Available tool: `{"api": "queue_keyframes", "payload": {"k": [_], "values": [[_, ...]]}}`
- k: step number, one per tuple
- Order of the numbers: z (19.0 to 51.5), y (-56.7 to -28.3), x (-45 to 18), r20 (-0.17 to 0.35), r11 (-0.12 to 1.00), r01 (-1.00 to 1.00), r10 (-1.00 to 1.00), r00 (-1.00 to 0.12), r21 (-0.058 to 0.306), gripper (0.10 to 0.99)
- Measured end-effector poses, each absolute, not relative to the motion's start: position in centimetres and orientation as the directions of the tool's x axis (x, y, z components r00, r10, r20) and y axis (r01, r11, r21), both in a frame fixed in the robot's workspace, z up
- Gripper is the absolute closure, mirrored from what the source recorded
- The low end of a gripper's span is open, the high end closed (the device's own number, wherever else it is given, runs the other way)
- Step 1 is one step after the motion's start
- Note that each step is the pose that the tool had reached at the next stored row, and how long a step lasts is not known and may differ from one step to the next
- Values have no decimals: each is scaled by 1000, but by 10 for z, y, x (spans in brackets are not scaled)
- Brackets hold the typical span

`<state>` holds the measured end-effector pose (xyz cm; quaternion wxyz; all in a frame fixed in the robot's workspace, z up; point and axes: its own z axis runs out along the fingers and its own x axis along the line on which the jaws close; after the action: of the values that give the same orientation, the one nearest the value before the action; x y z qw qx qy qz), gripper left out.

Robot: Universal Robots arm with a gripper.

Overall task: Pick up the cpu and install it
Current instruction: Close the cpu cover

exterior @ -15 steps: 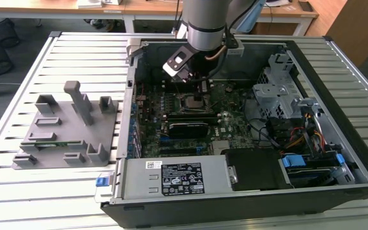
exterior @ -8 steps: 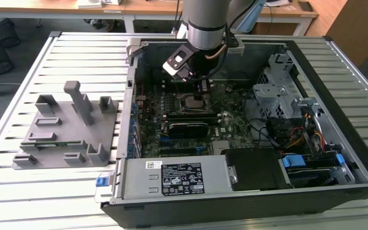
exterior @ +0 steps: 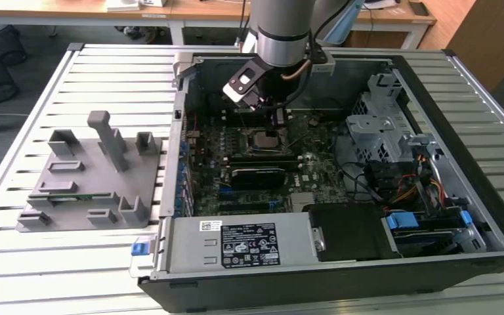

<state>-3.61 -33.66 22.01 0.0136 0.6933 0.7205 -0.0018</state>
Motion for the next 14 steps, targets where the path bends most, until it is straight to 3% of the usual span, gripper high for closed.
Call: {"api": "queue_keyframes", "payload": {"k": [14], "values": [[227,-337,-36,-22,39,999,999,-38,16,980]]}}
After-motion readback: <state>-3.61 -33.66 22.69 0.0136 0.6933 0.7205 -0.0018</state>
